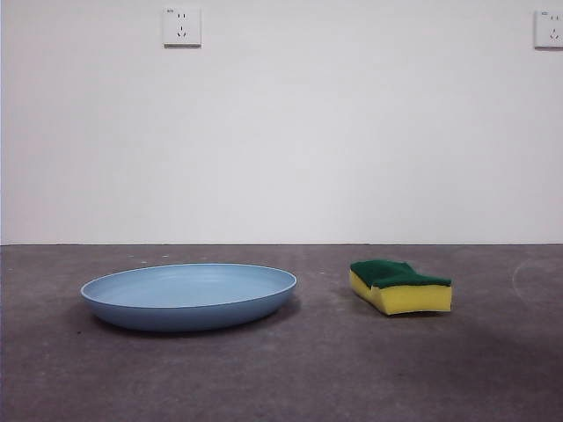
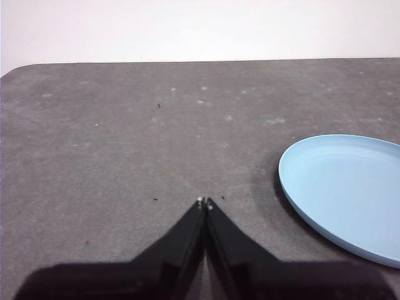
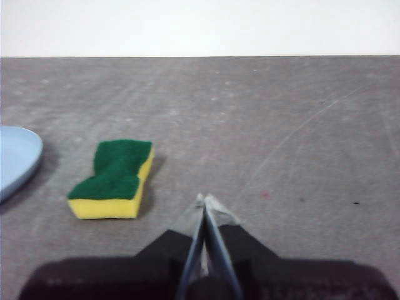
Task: Pick up the plate,pick up the cloth,clean the plate with the cloth
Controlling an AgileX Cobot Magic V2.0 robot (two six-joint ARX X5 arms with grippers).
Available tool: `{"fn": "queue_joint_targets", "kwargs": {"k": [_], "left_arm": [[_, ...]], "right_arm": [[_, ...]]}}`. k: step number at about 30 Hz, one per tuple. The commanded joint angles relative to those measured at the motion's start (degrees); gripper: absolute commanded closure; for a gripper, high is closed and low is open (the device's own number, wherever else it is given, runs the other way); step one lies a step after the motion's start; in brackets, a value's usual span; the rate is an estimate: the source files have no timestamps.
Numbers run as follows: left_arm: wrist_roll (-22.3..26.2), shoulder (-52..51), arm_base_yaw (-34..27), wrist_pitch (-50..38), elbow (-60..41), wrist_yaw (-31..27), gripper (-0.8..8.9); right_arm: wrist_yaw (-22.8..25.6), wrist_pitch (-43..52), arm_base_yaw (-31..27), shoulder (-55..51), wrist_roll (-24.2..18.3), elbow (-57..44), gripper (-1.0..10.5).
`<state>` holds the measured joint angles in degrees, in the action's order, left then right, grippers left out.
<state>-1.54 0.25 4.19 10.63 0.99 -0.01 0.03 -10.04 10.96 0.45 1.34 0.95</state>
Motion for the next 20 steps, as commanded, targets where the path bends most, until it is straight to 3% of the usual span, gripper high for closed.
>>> {"fn": "queue_joint_targets", "kwargs": {"k": [1,20], "left_arm": [[-0.33,-0.13,-0.17,-0.11,-0.79,0.11,8.16],[-0.33,-0.13,-0.17,-0.11,-0.79,0.11,8.16]], "right_arm": [[-0.02,0.07,0.02,0.39,2.91,-0.61,9.5],[1.6,0.11,-0.02,0.79,2.89,-0.61,9.5]]}}
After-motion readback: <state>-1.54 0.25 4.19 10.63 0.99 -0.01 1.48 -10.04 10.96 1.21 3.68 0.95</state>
